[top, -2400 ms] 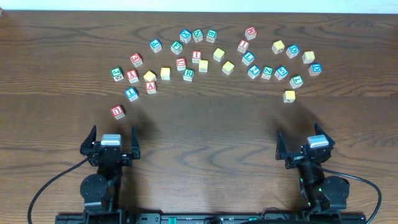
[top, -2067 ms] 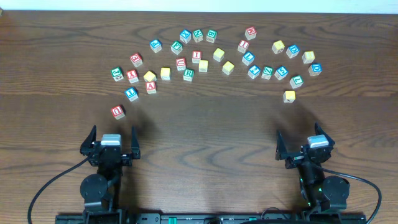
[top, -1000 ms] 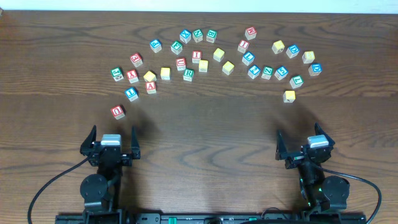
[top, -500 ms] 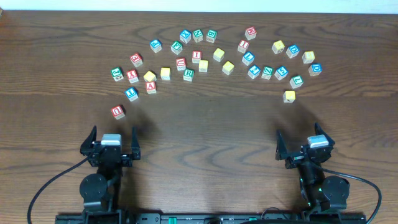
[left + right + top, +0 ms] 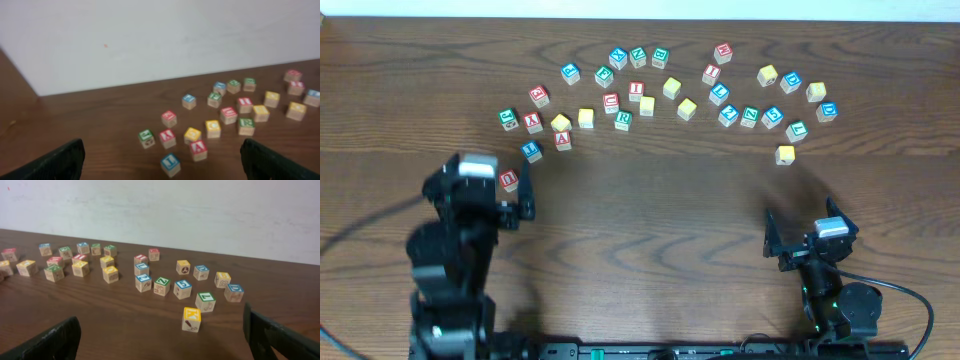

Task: Spell out CORL
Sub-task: 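Raise both arms and move the grippers forward over the blocks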

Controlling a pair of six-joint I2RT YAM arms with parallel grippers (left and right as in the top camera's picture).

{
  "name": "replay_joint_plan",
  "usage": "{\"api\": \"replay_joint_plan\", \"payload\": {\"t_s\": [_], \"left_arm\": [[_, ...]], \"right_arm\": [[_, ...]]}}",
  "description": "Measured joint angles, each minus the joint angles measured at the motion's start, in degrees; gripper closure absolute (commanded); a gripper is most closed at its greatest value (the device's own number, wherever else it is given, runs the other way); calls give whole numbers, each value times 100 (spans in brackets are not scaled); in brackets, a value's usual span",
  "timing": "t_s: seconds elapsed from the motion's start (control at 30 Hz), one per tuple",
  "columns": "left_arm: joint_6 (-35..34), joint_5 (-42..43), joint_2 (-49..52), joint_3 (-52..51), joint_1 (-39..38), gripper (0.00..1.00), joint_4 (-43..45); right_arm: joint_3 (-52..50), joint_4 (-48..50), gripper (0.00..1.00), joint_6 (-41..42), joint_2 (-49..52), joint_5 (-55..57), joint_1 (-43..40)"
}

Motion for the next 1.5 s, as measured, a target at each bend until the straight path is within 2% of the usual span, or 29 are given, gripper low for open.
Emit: {"api": "replay_joint_plan", "payload": {"t_s": [0.17,0.4,0.53,0.63,0.73,0.87,1.17,1.37,1.5], "left_arm": [[-2,210,1379,1462,-2,2,-848],[0,483,3165,3838,-2,2,-2863],[0,560,3816,4734,-2,2,-3602],[-2,577,4124,5108,-2,2,-3818],[-2,575,4277,5241,-13,2,-3930],[-4,577,4385,5329,-173,2,-4000],[-7,595,4804,5825,-704,2,-4153],[-7,599,5556,6778,-925,2,-4813],[-9,599,6308,7748,-1071,2,-5558]], "right_arm": [[0,221,1,-2,0,28,0],[0,385,1,190,0,52,0],[103,372,1,474,105,55,0],[444,304,1,579,450,17,0],[1115,216,1,621,1180,-59,0],[2398,-129,1,636,2632,-127,-4],[5386,-1987,1,485,5534,-507,-4],[7208,-3143,1,247,7064,-1121,-4],[8419,-4033,1,92,8039,-1445,-4]]}}
